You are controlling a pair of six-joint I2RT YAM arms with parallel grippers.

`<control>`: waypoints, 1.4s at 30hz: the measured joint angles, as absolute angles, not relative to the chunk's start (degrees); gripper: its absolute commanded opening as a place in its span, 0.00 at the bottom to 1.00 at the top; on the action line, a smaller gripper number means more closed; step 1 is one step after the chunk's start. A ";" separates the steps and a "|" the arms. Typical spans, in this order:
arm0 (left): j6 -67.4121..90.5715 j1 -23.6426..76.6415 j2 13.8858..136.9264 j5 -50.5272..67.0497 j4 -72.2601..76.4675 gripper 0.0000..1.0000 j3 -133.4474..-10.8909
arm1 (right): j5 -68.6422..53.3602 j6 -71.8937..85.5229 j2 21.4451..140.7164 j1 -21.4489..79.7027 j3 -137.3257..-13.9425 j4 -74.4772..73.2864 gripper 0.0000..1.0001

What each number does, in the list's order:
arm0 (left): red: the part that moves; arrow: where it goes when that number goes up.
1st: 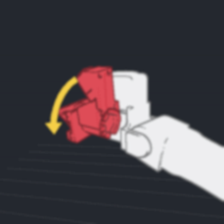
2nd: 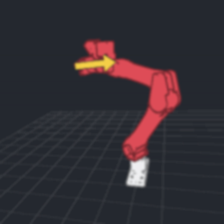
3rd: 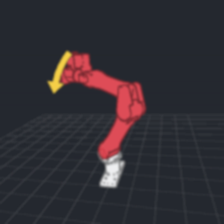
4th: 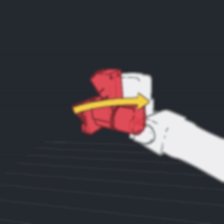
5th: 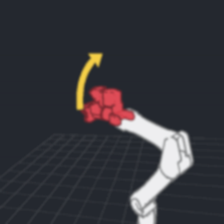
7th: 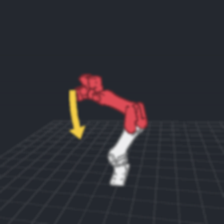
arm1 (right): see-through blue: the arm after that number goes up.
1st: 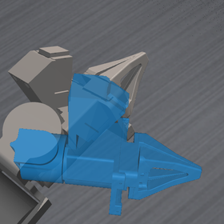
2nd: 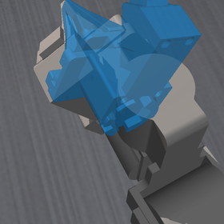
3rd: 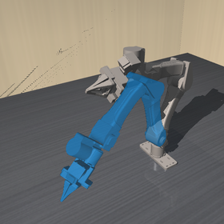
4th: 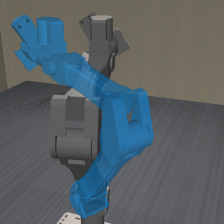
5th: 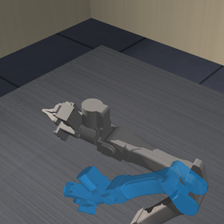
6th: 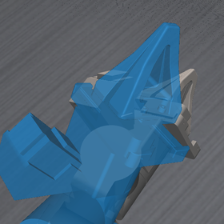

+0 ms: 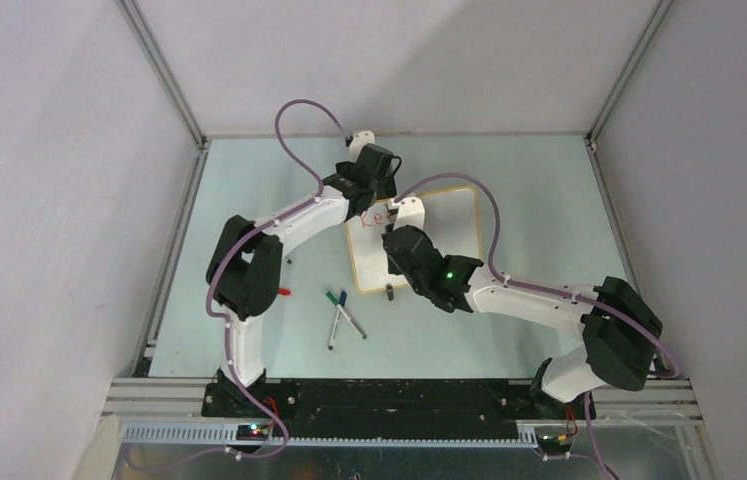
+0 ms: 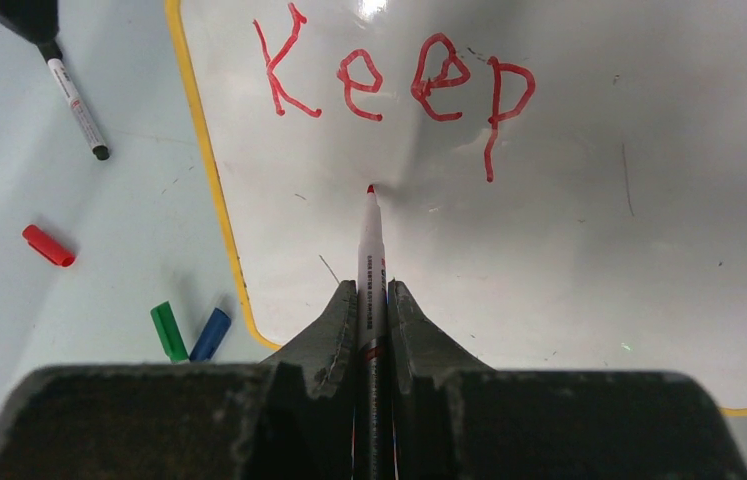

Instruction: Write a sentence on the whiteboard

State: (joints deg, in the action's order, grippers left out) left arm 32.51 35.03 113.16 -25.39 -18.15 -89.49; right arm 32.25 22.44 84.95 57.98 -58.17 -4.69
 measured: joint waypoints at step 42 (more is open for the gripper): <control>32.51 35.05 113.23 -25.85 -18.15 0.78 -89.49 | 29.02 22.50 87.37 57.63 -61.21 -7.62 0.00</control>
State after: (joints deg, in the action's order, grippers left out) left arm 32.51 35.05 113.23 -25.85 -18.15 -89.49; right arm 29.02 22.50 87.37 57.63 -61.21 -7.62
